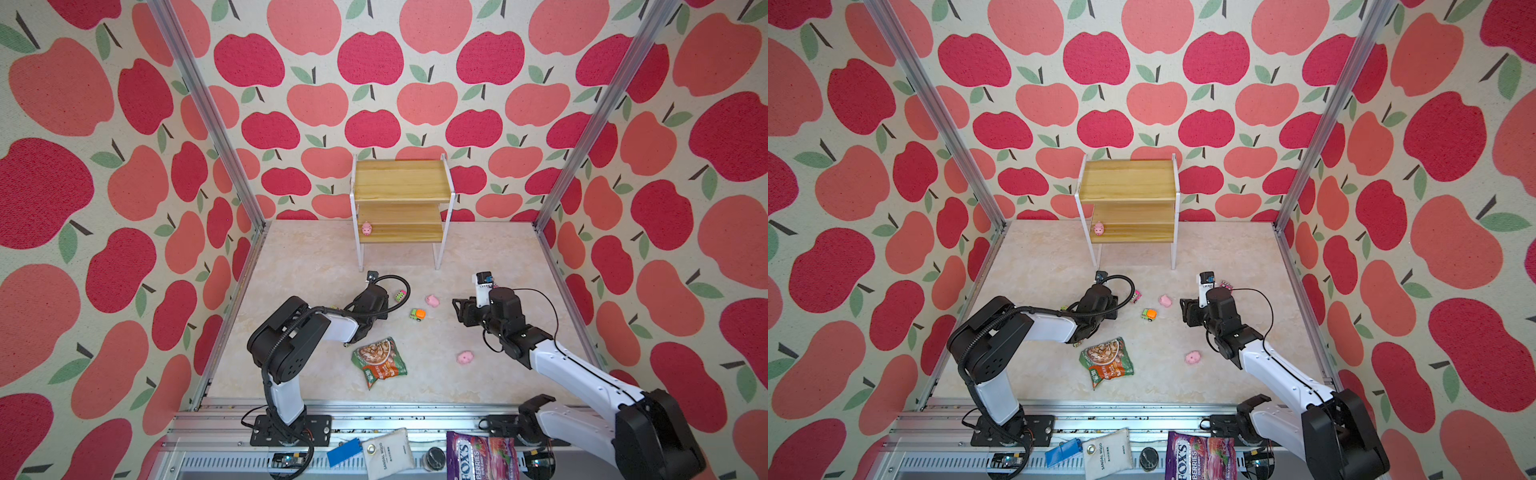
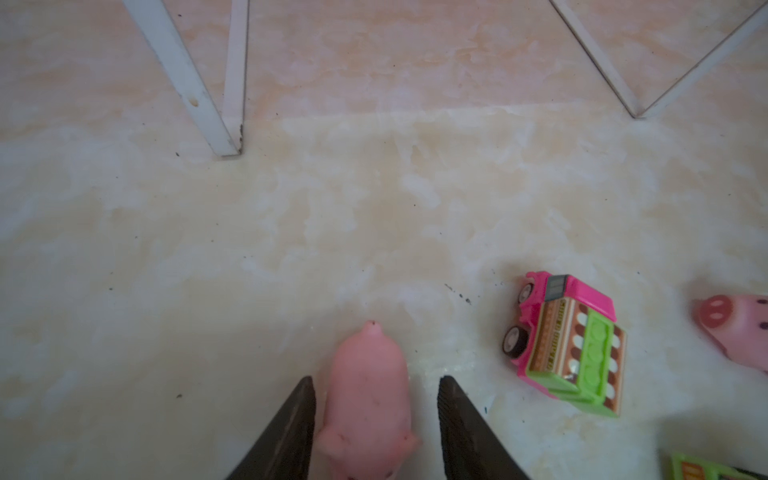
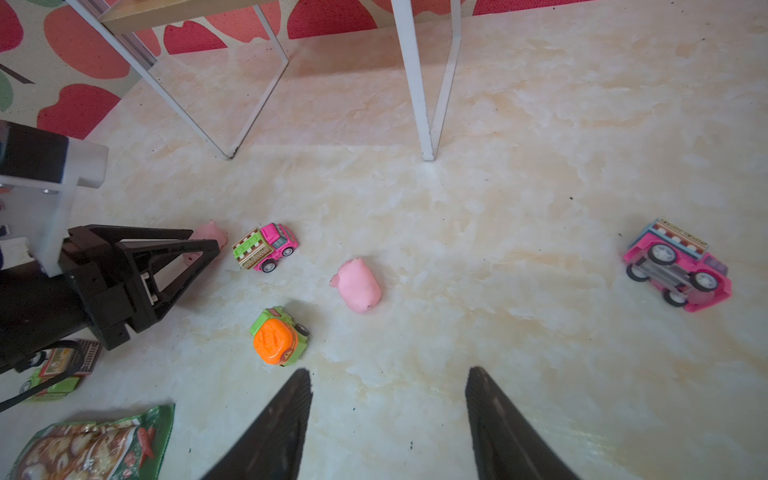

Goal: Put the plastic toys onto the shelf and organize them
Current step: 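Lift the pink pig with the left gripper and swing it toward the shelf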

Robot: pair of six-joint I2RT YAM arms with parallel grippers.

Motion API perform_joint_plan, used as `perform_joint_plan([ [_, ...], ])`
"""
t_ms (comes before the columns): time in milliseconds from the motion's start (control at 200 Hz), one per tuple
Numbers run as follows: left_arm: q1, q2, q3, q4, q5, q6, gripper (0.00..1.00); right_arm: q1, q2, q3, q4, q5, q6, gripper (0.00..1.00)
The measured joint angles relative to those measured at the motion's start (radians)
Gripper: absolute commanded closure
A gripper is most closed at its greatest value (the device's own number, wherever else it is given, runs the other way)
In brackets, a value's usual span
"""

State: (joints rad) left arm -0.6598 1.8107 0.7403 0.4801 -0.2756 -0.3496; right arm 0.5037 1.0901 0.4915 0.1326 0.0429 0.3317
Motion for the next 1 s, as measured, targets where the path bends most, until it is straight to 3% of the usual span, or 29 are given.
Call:
perform_joint_plan([
  [255,-0.023,0.010,-0.062,0.123,-0.009,0.015,0.51,0.000,-0.006,-0.013,0.026,0.000,-0.011,0.37],
  [615,-0.039,0.023,-0.131,0.221,-0.031,0.026,0.60,0.000,-0.003,-0.015,0.055,-0.003,-0.014,0.37],
  [1000,-0.045,0.022,-0.153,0.281,-0.035,0.041,0.91,0.000,0.006,-0.026,0.077,-0.003,-0.014,0.37],
])
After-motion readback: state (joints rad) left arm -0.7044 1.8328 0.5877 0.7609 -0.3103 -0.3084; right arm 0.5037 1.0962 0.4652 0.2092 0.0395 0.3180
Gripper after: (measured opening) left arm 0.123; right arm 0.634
